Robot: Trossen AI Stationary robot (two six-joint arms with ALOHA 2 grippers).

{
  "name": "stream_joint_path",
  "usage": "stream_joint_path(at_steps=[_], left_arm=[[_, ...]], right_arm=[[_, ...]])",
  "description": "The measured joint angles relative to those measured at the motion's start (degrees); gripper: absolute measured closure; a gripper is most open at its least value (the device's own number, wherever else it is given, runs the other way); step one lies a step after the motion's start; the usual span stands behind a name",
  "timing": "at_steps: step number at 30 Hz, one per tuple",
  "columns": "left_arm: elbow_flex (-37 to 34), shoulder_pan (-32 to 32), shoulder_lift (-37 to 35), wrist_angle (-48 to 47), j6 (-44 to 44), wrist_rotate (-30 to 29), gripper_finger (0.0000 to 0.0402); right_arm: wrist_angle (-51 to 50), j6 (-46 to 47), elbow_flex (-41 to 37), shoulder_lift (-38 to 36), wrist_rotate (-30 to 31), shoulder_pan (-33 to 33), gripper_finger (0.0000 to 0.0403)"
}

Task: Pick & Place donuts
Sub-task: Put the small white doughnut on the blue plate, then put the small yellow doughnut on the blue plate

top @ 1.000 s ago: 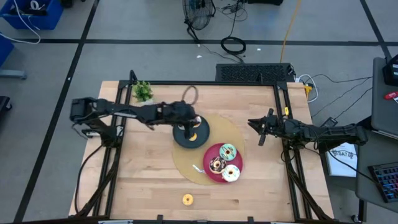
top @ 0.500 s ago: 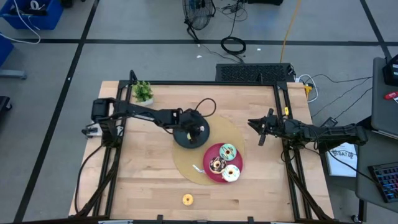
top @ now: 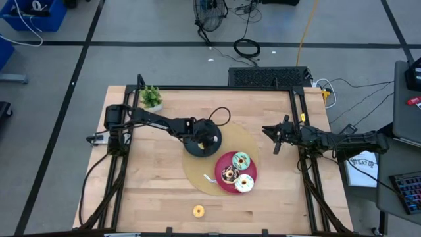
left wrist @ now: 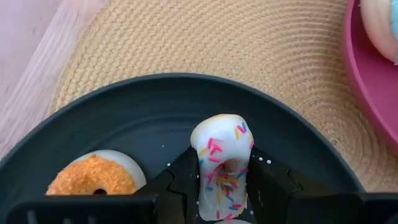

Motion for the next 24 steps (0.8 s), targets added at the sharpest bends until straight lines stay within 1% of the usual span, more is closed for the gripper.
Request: stream_joint_path(at_steps=[4, 7, 10, 13, 17, 20, 24], left_arm=[[0.0, 0.01, -0.01, -0.34, 0.0, 0.6, 0.0286], [0.0, 0.18, -0.01, -0.36, -0.21, 1.83, 0.0273], [0.0, 0.23, -0.01, -0.12, -1.49, 1.07, 0.0238], [0.0, 0.23, -0.01, -0.01, -1.54, -0.8, 0.0189], [0.0, 0.27, -0.01, -0.01, -1.49, -1.05, 0.0129], [0.0, 0.27, -0.16, -0.04, -1.46, -1.07, 0.0097], [0.0, 0.27, -0.75, -0.09, -0.88, -1.09, 0.0069]], right_arm=[[0.02, 0.0, 0.0, -0.01, 0.01, 0.01, 0.0348], [0.02, 0.01, 0.0, 0.01, 0.0, 0.0, 0.0348], [0.02, 0.02, 0.0, 0.01, 0.0, 0.01, 0.0348], [0.02, 0.0, 0.0, 0.01, 0.0, 0.0, 0.0348], [0.0, 0.0, 0.0, 0.01, 0.0, 0.01, 0.0348], [0.0, 0.0, 0.0, 0.01, 0.0, -0.01, 0.0348], [0.0, 0.0, 0.0, 0.01, 0.0, 0.0, 0.0348]])
